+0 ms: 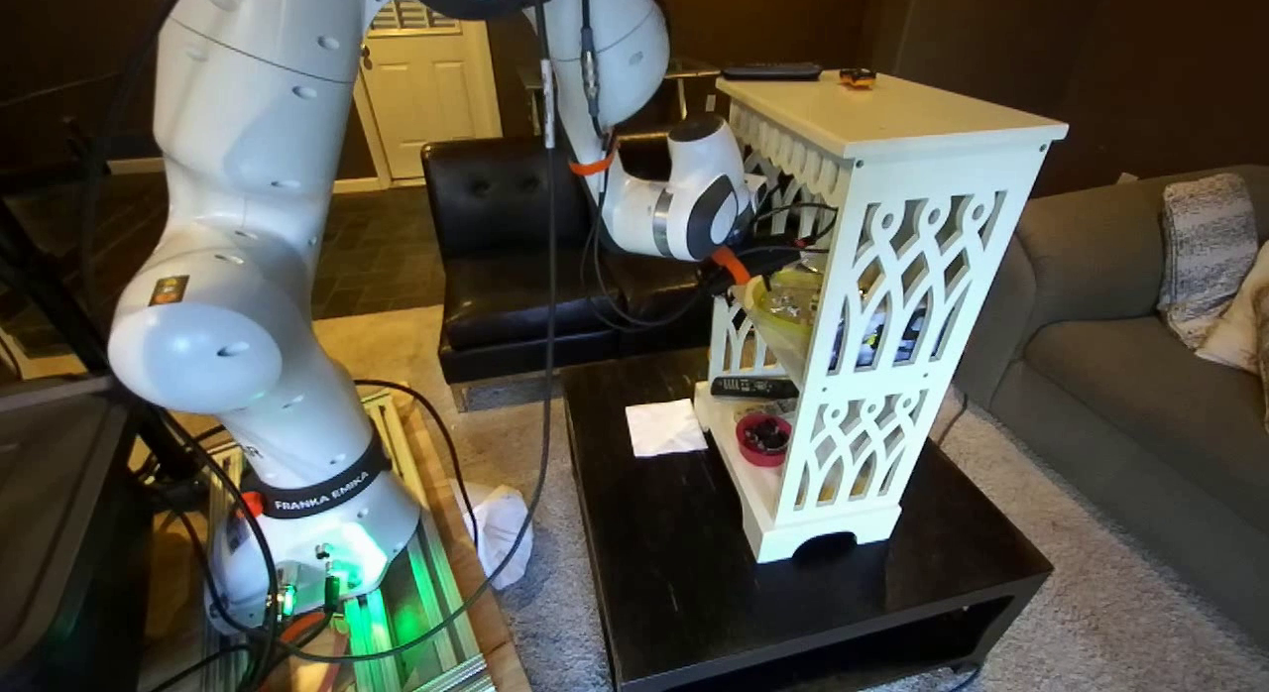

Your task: Pick up the yellow plate and place it on the middle shelf

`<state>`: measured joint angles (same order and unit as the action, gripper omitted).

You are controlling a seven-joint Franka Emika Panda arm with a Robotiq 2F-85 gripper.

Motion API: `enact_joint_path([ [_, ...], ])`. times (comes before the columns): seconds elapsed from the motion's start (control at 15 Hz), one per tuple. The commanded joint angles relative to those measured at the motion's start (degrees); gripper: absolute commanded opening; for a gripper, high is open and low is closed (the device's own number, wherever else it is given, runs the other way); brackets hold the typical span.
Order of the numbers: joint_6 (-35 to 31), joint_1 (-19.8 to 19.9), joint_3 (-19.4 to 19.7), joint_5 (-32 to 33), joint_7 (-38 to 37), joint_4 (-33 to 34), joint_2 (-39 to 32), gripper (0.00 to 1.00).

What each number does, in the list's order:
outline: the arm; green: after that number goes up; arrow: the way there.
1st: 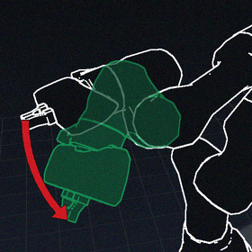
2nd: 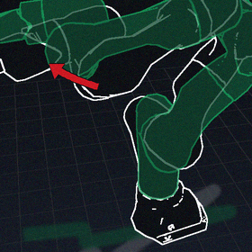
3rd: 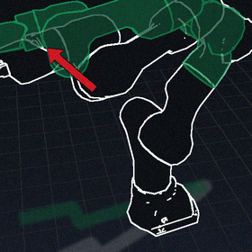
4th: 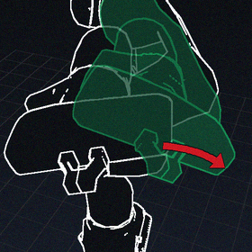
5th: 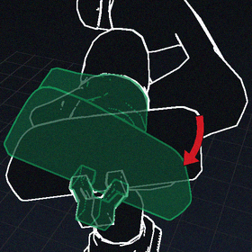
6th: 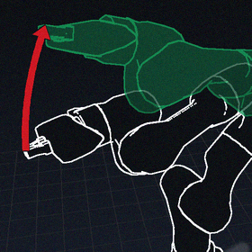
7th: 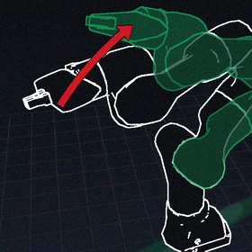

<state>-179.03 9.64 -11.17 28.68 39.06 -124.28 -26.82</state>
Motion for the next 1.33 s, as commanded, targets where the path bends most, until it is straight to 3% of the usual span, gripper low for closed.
enact_joint_path([
  [0.0, 1.42, -7.86, 7.26, 2.39, -3.03, -0.9, 2.53, 0.99],
  [0.13, 1.12, -12.27, 11.23, 2.95, -4.43, -1.55, 3.3, 1.0],
  [0.27, 0.67, -14.56, 12.49, 2.95, -4.07, -2.34, 3.64, 1.0],
  [0.73, 2.26, -14.26, 6.83, 3.39, -0.28, -7.76, 6.97, 1.0],
  [1.0, 8.84, -7.42, -4.9, -3.42, 3.99, -12.64, 10.53, 1.0],
  [1.07, 13.15, -7.12, -6.89, -5.27, 3.35, -13.82, 12.64, 1.0],
  [1.27, 21.23, -2.91, -16.33, -17.2, 4.56, -15.82, 17.44, 1.0],
])
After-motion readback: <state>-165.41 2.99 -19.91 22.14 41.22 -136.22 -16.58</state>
